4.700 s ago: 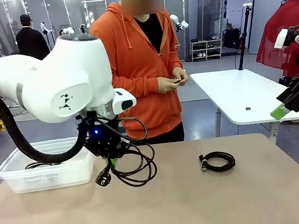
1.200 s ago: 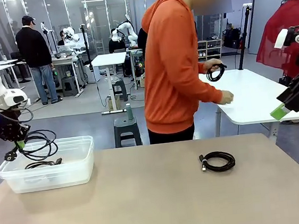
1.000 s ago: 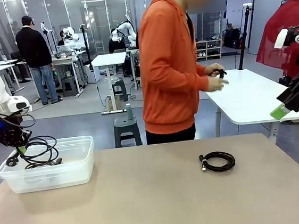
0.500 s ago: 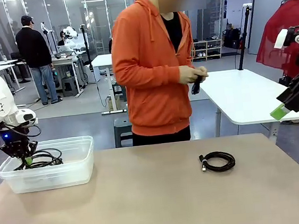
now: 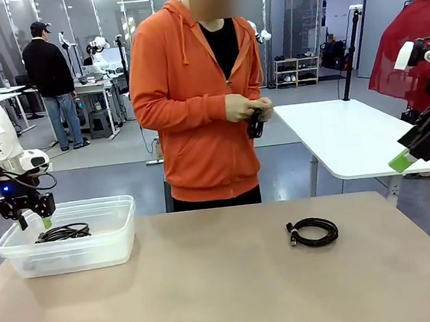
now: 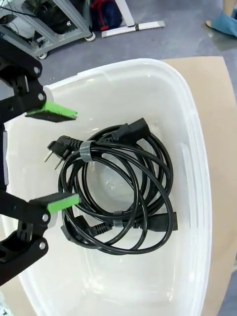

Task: Organize and store the cables.
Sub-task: Place the Power Cable into the Organizing box, then place the USB Extension Cable into the Organizing box.

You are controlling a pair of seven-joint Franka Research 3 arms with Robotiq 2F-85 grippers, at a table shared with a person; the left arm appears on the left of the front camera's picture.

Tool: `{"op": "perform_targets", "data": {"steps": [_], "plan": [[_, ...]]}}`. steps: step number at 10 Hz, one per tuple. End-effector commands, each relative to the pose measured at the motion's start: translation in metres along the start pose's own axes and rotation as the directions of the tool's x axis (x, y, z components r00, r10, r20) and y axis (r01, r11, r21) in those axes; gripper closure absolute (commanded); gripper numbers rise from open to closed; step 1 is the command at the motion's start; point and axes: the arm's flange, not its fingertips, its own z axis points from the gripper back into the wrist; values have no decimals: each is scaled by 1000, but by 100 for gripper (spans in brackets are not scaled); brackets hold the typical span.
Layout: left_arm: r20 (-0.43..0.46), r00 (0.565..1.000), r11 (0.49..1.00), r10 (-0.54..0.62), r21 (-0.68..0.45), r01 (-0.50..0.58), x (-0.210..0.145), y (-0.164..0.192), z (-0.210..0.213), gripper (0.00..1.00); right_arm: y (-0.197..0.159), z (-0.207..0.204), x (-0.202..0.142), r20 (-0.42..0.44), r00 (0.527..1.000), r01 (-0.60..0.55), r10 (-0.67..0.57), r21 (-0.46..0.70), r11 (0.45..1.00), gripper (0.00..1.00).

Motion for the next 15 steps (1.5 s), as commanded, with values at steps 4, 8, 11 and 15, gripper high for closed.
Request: {"op": "perform_targets", "data": {"steps": [4,8,11,15], "plan": [[19,1000,998,-3,-56,4,-8,11,11,2,0,-1,-1,-1,1000,7,-7,-2,1000,0],[8,1000,1000,1,-3,-1,-1,3,6,2,0,-1,-1,-1,1000,7,-7,-2,1000,0],[8,1000,1000,1,-3,-1,-1,3,6,2,0,-1,-1,-1,1000,7,-7,-2,1000,0],[8,1000,1000,1,-3,-1,-1,3,6,2,0,-1,-1,-1,1000,7,-7,-2,1000,0]]}}
